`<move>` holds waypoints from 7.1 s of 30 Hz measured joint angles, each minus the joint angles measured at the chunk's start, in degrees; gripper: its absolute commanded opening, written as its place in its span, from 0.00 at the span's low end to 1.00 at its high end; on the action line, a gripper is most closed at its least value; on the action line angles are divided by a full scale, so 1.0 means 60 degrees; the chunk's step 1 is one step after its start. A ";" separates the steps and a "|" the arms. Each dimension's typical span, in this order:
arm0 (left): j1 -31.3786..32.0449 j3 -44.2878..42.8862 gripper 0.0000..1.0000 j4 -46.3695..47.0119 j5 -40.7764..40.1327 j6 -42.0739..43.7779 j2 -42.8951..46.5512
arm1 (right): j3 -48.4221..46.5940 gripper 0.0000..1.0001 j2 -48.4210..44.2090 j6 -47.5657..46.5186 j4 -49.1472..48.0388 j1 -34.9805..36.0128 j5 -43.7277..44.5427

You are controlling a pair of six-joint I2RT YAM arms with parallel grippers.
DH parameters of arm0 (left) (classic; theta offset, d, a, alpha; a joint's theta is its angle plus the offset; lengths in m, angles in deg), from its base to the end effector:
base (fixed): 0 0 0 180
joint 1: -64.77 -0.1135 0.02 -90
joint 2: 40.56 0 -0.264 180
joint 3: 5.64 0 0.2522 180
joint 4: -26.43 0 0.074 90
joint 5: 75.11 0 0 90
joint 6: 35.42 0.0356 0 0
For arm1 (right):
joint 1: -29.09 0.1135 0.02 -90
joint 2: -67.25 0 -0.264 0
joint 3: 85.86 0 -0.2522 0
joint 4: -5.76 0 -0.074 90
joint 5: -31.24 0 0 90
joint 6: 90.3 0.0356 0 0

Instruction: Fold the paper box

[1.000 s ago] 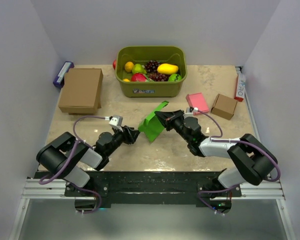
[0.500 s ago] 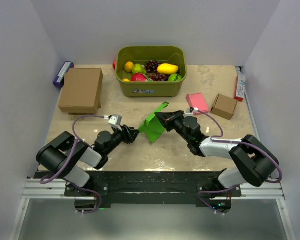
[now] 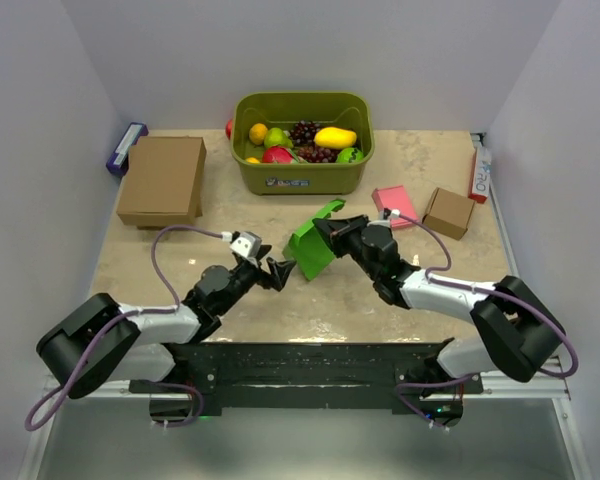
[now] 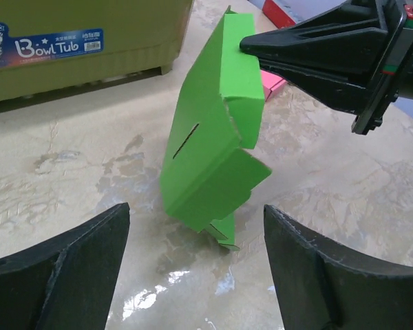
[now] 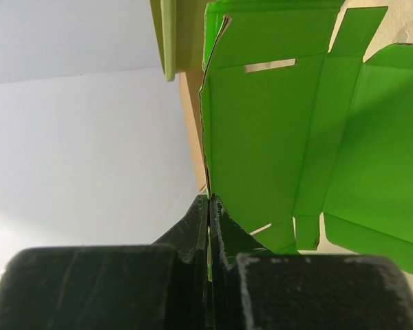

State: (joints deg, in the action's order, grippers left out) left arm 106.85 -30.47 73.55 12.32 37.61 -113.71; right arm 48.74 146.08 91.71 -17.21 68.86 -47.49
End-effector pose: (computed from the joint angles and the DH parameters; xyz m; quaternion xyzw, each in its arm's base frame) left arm 0.1649 -0.1467 0.1755 0.1400 0.7006 -0.3308 0.6165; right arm 0.2246 0.1779 0.2138 0.3931 0.6591 0.5503 0.3289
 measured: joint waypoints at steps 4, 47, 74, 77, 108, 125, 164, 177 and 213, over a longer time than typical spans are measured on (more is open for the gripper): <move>0.0331 -0.0346 0.86 -0.0783 -0.0958 0.0229 -0.0018 | -0.0102 0.00 0.0295 -0.0022 0.0026 0.0076 0.0044; 0.1330 -0.2084 0.38 -0.2033 -0.3967 0.1723 -0.1683 | -0.0393 0.00 0.0692 -0.0025 0.0484 0.0237 0.0568; -0.0237 -0.3169 0.00 -0.5475 -0.1195 0.0412 -0.1038 | -0.0474 0.75 -0.0492 -0.3115 0.1800 0.0328 0.0678; -0.0517 -0.3326 0.00 -0.6211 -0.0557 0.0240 -0.1038 | -0.0492 0.76 -0.1024 -0.4284 0.2288 0.0568 0.0710; -0.1206 -0.4269 0.00 -0.8808 0.2244 -0.0364 -0.1038 | -0.1869 0.60 0.1974 -1.0673 0.3636 0.4328 0.3665; -0.1282 -0.4335 0.00 -0.9271 0.2470 -0.0499 -0.1038 | -0.2852 0.48 0.3585 -1.0655 0.3901 0.4572 0.5140; -0.1319 -0.4601 0.65 -0.9089 0.2572 -0.1049 -0.0361 | -0.2492 0.52 0.0790 -0.9734 0.4896 0.4193 0.5078; -0.1319 -0.5235 0.77 -0.8870 0.2193 -0.1781 -0.2167 | -0.1993 0.59 -0.0459 -0.9311 0.5839 0.3013 0.4426; -0.1333 -0.5533 0.00 -0.7788 0.1621 -0.2339 -0.3840 | -0.3617 0.60 0.2900 -1.0138 0.5989 0.3402 0.3694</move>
State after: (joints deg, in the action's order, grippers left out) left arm 98.85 -63.67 26.82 22.05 23.58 -136.74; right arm 27.04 163.47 30.88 18.72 89.27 -25.33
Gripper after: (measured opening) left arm 0.027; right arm 0.618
